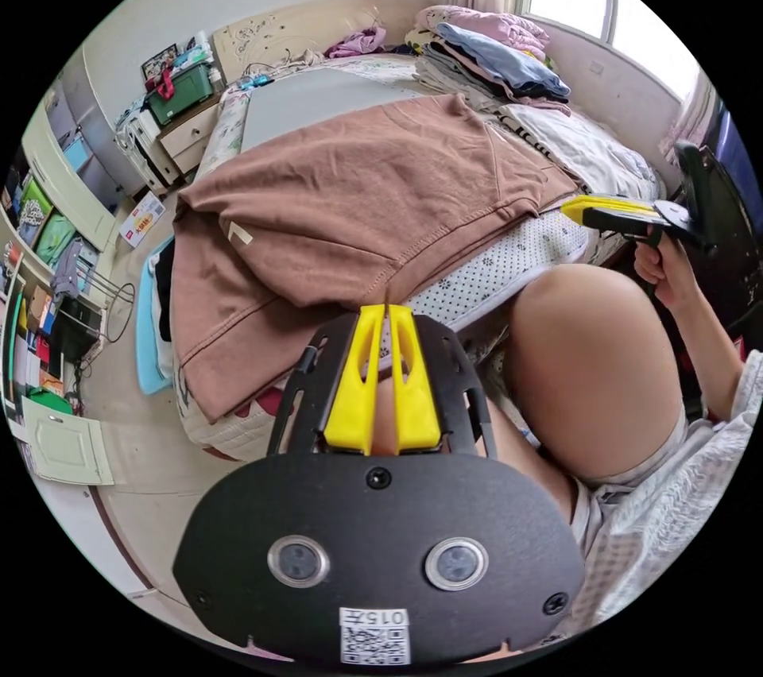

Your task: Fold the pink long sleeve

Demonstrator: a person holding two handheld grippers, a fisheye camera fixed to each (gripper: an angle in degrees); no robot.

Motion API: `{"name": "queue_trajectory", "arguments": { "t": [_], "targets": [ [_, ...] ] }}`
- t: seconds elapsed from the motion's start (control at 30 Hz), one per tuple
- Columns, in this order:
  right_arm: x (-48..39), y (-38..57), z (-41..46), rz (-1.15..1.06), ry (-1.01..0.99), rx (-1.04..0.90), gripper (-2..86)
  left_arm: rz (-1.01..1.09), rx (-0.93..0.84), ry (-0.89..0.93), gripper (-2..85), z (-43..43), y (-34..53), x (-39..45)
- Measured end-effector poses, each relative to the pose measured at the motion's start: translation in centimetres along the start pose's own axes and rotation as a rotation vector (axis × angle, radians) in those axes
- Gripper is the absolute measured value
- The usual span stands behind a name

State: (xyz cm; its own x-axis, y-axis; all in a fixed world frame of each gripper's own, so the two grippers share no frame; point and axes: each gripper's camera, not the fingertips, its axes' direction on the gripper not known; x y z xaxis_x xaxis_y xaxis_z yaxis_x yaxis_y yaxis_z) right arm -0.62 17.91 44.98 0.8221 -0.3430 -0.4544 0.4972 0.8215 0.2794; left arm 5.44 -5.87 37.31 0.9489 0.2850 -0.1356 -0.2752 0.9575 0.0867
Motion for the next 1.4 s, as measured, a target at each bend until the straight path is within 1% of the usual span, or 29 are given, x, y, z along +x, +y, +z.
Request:
{"name": "queue_trajectory", "arguments": {
  "t": [0.07, 0.17, 0.3, 0.4, 0.53, 0.63, 0.67, 0.77, 0.83, 0.87, 0.93, 1.0, 1.03, 1.07, 1.13, 1.2, 1.3, 1.37, 1.4],
  "targets": [
    [3.8, 1.5, -3.1, 0.094, -0.023, 0.095, 5.1, -0.025, 0.026, 0.025, 1.8, -0.9, -0.2, -1.1],
    [8.6, 2.9, -6.2, 0.204, -0.007, 0.180, 5.9, -0.019, 0.082, 0.022, 2.8, -2.9, -1.6, -2.0],
    [13.3, 3.3, -7.4, 0.284, 0.016, 0.212, 8.0, 0.031, 0.156, 0.048, 4.6, -4.7, -6.2, -1.7],
    [16.5, 2.7, -6.8, 0.327, 0.013, 0.210, 10.6, 0.087, 0.169, 0.093, 6.9, -4.2, -12.1, -0.6],
    [19.2, 1.4, -5.2, 0.328, -0.054, 0.186, 11.9, 0.118, 0.126, 0.130, 10.9, -0.3, -22.0, 1.6],
    [20.0, 0.7, -3.4, 0.321, -0.120, 0.146, 10.5, 0.175, 0.102, 0.126, 11.5, 3.8, -29.0, 4.2],
    [20.0, 0.9, -3.2, 0.324, -0.098, 0.156, 9.6, 0.187, 0.089, 0.138, 11.8, 5.6, -31.7, 5.3],
    [20.1, 1.5, -3.4, 0.342, -0.070, 0.192, 7.8, 0.139, 0.048, 0.205, 14.6, 10.4, -38.1, 7.4],
    [20.5, 1.8, -3.5, 0.361, -0.088, 0.210, 7.0, 0.092, 0.049, 0.191, 15.5, 13.2, -41.2, 8.3],
    [20.6, 2.0, -3.4, 0.363, -0.091, 0.212, 6.3, 0.066, 0.039, 0.152, 15.6, 15.1, -42.8, 8.8],
    [20.6, 2.1, -3.4, 0.357, -0.091, 0.211, 5.3, 0.037, 0.002, 0.117, 15.1, 17.8, -44.6, 9.3],
    [20.5, 2.1, -3.4, 0.352, -0.093, 0.207, 3.9, 0.016, -0.032, 0.030, 13.8, 19.8, -45.6, 9.6],
    [20.3, 2.2, -3.4, 0.347, -0.094, 0.211, 3.1, 0.010, -0.049, -0.029, 12.3, 20.8, -46.0, 9.7],
    [20.1, 2.3, -3.4, 0.345, -0.093, 0.216, 2.3, 0.021, -0.062, -0.060, 8.3, 21.5, -46.2, 9.7],
    [19.6, 2.4, -3.5, 0.334, -0.079, 0.227, 1.6, 0.023, -0.070, -0.093, 4.4, 21.9, -46.3, 9.4],
    [18.9, 2.6, -3.9, 0.324, -0.055, 0.246, 1.0, 0.042, -0.041, -0.064, 2.7, 21.2, -46.3, 8.8],
    [17.5, 2.8, -5.5, 0.306, 0.038, 0.289, 0.3, 0.028, 0.085, 0.046, 1.7, 17.5, -45.9, 6.7],
    [17.1, 3.2, -8.0, 0.339, 0.100, 0.375, 0.1, -0.061, 0.208, 0.207, 1.3, 13.0, -46.0, 3.8],
    [17.0, 3.3, -8.8, 0.345, 0.117, 0.401, 0.1, -0.084, 0.240, 0.249, 1.2, 11.8, -46.1, 3.0]
  ]
}}
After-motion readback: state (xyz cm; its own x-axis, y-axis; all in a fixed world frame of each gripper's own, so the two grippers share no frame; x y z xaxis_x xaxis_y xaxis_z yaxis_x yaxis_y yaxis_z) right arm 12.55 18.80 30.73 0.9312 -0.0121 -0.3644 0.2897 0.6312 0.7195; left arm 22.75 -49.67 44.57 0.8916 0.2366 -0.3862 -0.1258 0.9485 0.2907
